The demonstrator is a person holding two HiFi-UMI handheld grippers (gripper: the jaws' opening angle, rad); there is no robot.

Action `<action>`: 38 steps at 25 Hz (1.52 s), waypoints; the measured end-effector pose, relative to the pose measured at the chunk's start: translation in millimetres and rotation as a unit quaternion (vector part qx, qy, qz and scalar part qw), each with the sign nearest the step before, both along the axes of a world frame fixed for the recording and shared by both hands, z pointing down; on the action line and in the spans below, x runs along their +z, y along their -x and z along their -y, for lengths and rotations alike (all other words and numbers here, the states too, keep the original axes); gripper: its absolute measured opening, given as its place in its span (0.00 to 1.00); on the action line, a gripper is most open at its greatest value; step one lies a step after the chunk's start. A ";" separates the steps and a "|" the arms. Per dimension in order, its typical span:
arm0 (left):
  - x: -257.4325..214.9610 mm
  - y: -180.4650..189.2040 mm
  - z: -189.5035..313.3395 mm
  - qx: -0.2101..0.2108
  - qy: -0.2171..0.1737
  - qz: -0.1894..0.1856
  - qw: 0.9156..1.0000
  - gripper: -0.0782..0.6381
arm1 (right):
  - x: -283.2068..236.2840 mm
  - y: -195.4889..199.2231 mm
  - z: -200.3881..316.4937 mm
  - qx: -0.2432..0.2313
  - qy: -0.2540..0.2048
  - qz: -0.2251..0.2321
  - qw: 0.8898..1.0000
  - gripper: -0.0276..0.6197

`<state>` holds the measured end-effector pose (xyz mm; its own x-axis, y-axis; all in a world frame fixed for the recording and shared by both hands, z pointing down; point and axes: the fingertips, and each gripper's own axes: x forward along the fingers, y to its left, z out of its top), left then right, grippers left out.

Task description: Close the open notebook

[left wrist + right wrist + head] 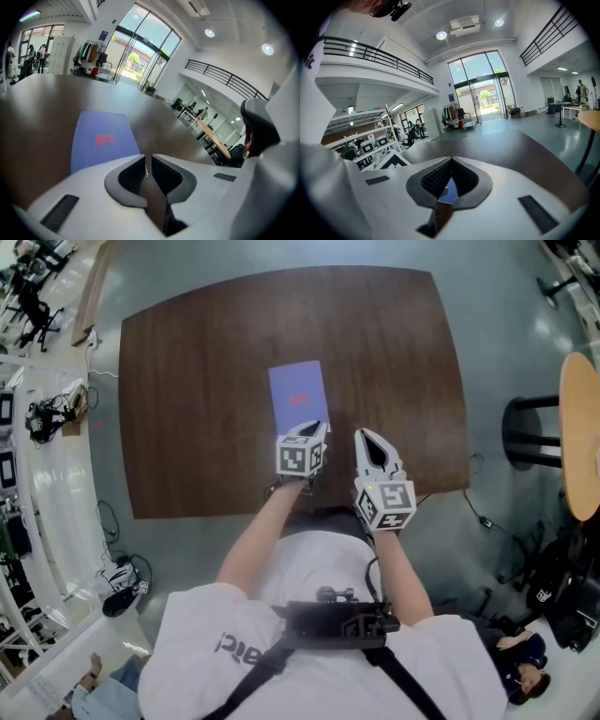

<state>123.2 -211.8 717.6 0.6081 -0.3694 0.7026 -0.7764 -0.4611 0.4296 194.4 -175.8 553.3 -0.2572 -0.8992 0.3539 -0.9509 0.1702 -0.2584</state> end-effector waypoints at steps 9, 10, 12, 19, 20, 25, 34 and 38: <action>-112.7 50.2 6.6 -0.032 -0.136 -0.044 0.989 0.14 | -37.2 38.2 5.9 -0.018 -0.039 -0.013 0.999 0.05; -129.6 56.5 7.8 -0.034 -0.165 -0.043 0.985 0.14 | -42.9 43.9 7.1 -0.022 -0.045 -0.014 0.999 0.05; -162.2 68.9 7.7 -0.038 -0.220 -0.040 0.974 0.14 | -55.0 55.0 8.6 -0.029 -0.057 -0.018 0.998 0.05; -246.0 118.5 -7.9 -0.080 -0.340 -0.038 0.936 0.14 | -101.1 97.3 6.1 -0.055 -0.106 -0.038 0.992 0.05; -253.5 125.0 -12.3 -0.086 -0.352 -0.036 0.931 0.14 | -107.1 103.4 4.0 -0.058 -0.113 -0.040 0.991 0.05; -272.4 147.9 -25.0 -0.105 -0.384 -0.031 0.917 0.12 | -125.8 130.5 -2.7 -0.071 -0.138 -0.048 0.987 0.05; -289.5 165.5 -28.8 -0.107 -0.408 -0.029 0.906 0.12 | -132.5 149.3 -7.8 -0.067 -0.146 -0.056 0.985 0.05; -292.0 168.6 -28.0 -0.102 -0.415 -0.028 0.904 0.12 | -134.7 150.8 -9.1 -0.061 -0.150 -0.060 0.985 0.05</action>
